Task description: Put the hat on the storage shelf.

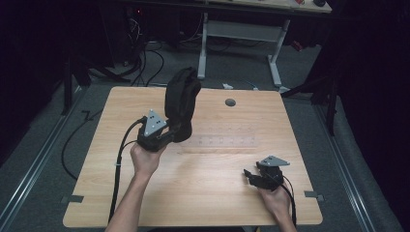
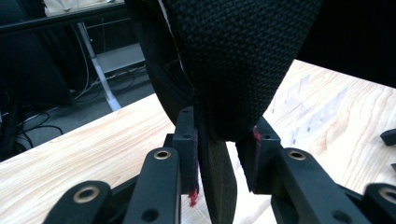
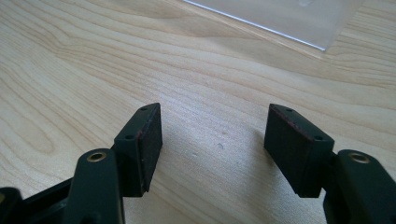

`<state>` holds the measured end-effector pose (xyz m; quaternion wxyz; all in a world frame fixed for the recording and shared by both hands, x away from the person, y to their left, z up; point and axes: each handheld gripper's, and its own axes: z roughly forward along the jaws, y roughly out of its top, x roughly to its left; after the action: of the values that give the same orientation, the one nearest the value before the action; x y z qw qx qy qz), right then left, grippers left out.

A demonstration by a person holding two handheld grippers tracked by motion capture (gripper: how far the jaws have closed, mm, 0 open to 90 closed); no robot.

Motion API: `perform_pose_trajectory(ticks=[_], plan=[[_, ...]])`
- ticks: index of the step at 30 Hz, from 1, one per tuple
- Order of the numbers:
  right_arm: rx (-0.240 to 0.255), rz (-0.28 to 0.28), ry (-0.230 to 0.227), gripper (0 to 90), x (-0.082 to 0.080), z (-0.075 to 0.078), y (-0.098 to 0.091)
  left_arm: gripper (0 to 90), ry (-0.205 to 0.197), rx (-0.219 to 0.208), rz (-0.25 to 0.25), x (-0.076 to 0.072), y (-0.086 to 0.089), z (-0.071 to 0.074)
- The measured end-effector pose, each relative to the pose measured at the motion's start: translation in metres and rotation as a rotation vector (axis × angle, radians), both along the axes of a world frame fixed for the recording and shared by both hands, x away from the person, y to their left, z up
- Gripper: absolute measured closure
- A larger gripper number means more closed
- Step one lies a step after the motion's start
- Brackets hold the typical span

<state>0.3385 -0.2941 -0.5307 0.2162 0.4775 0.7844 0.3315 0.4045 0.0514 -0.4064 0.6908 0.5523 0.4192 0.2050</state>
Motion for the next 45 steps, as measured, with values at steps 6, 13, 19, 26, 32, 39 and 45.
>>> perform_pose_trajectory(ticks=[6, 13, 19, 26, 32, 39, 45], plan=[[0.000, 0.000, 0.000, 37.1, 0.000, 0.000, 0.000, 70.7, 0.008, 0.012, 0.008, 0.004, -0.004, -0.008], [0.000, 0.000, 0.000, 37.1, 0.000, 0.000, 0.000, 70.6, 0.011, 0.003, 0.015, 0.007, -0.007, -0.018], [0.001, 0.000, 0.000, 37.0, 0.000, 0.000, 0.000, 69.9, 0.029, -0.003, 0.013, 0.007, -0.008, -0.029], [0.003, -0.001, 0.001, 36.9, 0.000, 0.000, 0.000, 67.5, 0.066, -0.035, 0.012, 0.006, -0.001, -0.031], [0.003, -0.002, 0.002, 37.0, 0.000, 0.000, 0.000, 64.9, 0.103, -0.045, 0.013, 0.005, 0.001, -0.031], [0.003, -0.001, 0.001, 36.9, 0.000, 0.000, 0.000, 42.1, 0.141, -0.061, 0.024, 0.005, 0.005, -0.033], [0.003, -0.001, 0.001, 36.9, 0.000, 0.000, 0.000, 29.1, 0.163, -0.093, 0.011, 0.003, 0.012, -0.028]])
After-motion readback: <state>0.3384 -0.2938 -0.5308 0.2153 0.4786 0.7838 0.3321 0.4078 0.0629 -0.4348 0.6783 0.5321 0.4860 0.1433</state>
